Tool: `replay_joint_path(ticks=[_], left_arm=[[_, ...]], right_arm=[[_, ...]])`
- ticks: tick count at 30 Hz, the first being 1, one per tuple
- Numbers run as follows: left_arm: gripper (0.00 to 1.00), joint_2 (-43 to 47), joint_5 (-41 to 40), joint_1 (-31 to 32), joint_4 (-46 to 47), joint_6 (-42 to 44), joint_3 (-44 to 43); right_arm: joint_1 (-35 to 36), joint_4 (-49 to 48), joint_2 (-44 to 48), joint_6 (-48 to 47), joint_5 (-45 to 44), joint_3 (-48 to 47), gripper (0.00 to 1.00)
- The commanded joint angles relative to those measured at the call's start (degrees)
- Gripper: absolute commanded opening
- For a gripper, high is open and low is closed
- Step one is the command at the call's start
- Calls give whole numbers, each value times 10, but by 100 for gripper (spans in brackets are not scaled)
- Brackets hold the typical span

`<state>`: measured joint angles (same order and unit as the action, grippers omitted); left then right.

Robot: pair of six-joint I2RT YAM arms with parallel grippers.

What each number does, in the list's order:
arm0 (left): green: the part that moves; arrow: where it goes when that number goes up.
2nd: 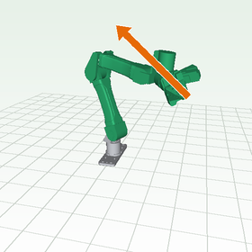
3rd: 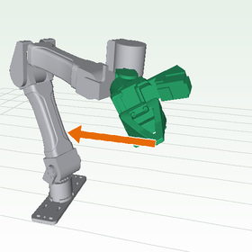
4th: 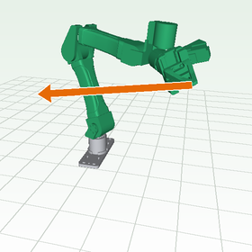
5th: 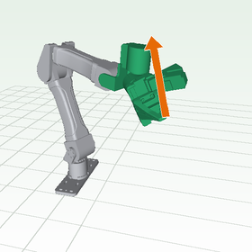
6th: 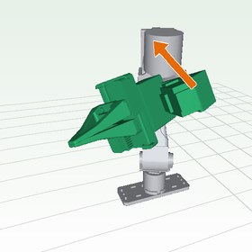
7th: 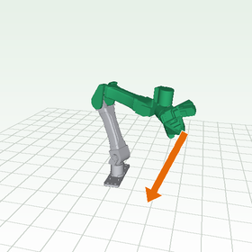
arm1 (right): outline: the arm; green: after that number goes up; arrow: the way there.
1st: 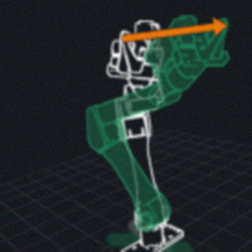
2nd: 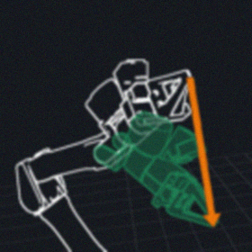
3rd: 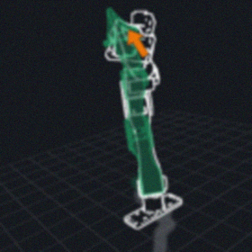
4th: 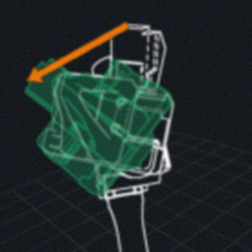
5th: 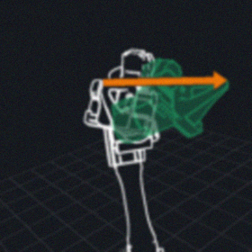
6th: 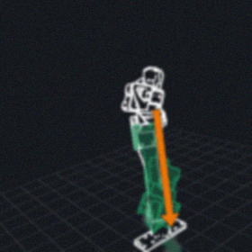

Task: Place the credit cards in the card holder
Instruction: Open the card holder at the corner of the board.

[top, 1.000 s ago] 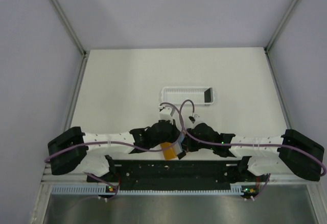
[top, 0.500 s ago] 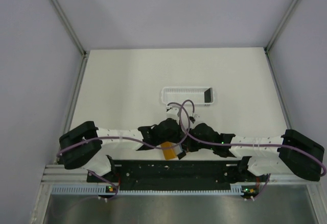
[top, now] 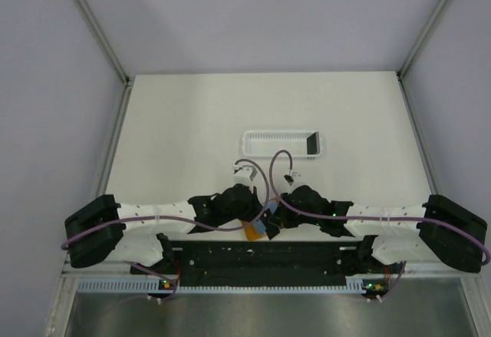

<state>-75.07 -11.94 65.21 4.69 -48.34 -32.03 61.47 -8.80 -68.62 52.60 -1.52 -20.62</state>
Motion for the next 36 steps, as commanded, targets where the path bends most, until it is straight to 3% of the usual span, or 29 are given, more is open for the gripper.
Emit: replay_joint_path(ticks=[1, 19, 31, 36], left_arm=[[0, 50, -14, 1, -36, -24, 46], [0, 154, -31, 11, -88, -79, 147], [0, 37, -12, 11, -26, -45, 93], [0, 41, -32, 11, -42, -33, 65]], right_arm=[[0, 8, 10, -3, -25, 5, 0], [0, 53, 37, 21, -56, 11, 0], [8, 128, 127, 109, -126, 54, 0], [16, 164, 155, 128, -155, 57, 0]])
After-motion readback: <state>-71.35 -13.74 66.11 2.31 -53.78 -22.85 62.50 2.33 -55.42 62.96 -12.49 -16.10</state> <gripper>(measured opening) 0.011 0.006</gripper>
